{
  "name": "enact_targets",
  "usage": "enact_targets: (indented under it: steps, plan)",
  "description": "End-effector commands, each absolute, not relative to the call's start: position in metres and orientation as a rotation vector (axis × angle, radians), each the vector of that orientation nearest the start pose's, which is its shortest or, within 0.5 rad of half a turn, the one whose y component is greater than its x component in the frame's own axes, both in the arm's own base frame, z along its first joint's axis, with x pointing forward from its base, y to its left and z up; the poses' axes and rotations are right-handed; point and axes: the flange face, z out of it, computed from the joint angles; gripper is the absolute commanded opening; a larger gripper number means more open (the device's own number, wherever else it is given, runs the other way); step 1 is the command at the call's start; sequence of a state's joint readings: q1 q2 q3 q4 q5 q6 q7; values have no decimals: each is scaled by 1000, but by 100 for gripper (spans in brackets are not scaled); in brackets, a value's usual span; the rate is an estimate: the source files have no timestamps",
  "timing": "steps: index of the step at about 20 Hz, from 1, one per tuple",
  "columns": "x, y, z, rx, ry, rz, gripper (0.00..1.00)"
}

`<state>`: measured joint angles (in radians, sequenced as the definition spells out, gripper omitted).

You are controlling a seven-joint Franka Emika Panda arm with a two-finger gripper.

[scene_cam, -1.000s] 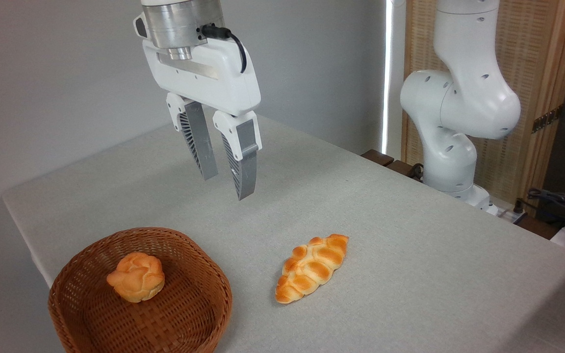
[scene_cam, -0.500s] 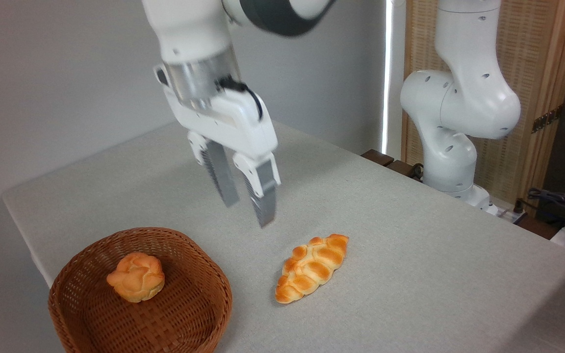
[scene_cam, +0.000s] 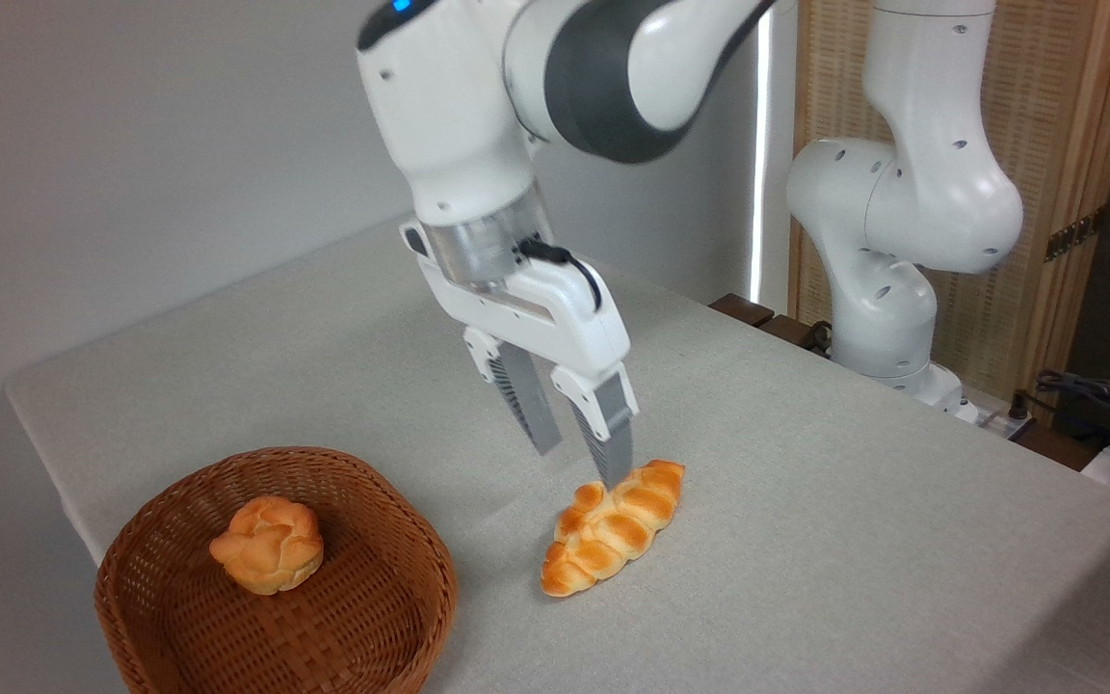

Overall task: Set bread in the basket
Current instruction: 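Lower the open gripper down onto the braided bread roll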

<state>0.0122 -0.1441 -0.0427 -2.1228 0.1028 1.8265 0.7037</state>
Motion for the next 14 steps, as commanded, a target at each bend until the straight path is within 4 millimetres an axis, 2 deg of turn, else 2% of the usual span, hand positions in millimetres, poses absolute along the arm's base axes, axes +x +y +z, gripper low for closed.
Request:
enact_targets:
  steps: [1, 4, 10, 14]
  plan:
    - [478, -1, 444, -2811, 1157, 288, 100]
    - [478, 12, 434, -2821, 1122, 271, 100]
    - [470, 10, 405, -2822, 1138, 282, 100]
    - [469, 13, 399, -2826, 1131, 277, 99]
